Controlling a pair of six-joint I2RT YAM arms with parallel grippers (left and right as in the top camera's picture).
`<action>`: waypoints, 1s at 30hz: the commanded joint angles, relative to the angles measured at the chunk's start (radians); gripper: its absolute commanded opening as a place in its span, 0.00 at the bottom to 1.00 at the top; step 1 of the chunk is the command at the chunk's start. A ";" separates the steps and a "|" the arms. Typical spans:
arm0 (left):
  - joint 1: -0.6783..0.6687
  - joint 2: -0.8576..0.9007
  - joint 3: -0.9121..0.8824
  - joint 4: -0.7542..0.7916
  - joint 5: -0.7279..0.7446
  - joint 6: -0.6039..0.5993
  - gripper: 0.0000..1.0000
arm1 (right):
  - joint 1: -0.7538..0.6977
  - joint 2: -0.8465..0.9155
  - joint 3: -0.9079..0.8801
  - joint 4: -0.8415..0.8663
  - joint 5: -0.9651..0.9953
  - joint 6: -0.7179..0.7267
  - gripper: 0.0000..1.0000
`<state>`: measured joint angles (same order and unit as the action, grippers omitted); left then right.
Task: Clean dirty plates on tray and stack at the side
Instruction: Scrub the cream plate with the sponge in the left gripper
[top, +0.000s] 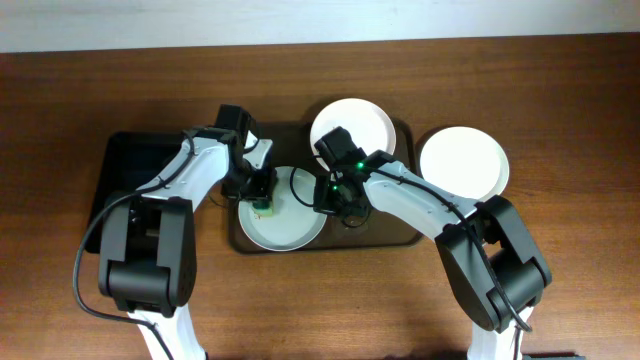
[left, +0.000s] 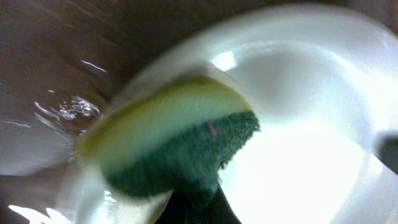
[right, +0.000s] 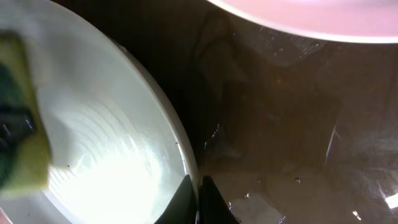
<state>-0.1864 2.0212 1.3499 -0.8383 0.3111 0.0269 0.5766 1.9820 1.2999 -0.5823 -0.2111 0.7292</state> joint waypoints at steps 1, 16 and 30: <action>-0.036 0.023 -0.039 -0.083 0.153 0.066 0.00 | 0.000 0.013 0.022 0.014 -0.014 0.005 0.04; -0.069 0.023 -0.039 0.068 -0.552 -0.304 0.01 | 0.000 0.013 0.022 0.014 -0.014 0.005 0.04; -0.116 0.023 -0.038 0.037 -0.084 -0.108 0.01 | 0.000 0.013 0.021 0.015 -0.021 -0.008 0.04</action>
<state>-0.3359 2.0068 1.3315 -0.7425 0.1860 -0.0704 0.5758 1.9892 1.3064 -0.5701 -0.2340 0.7311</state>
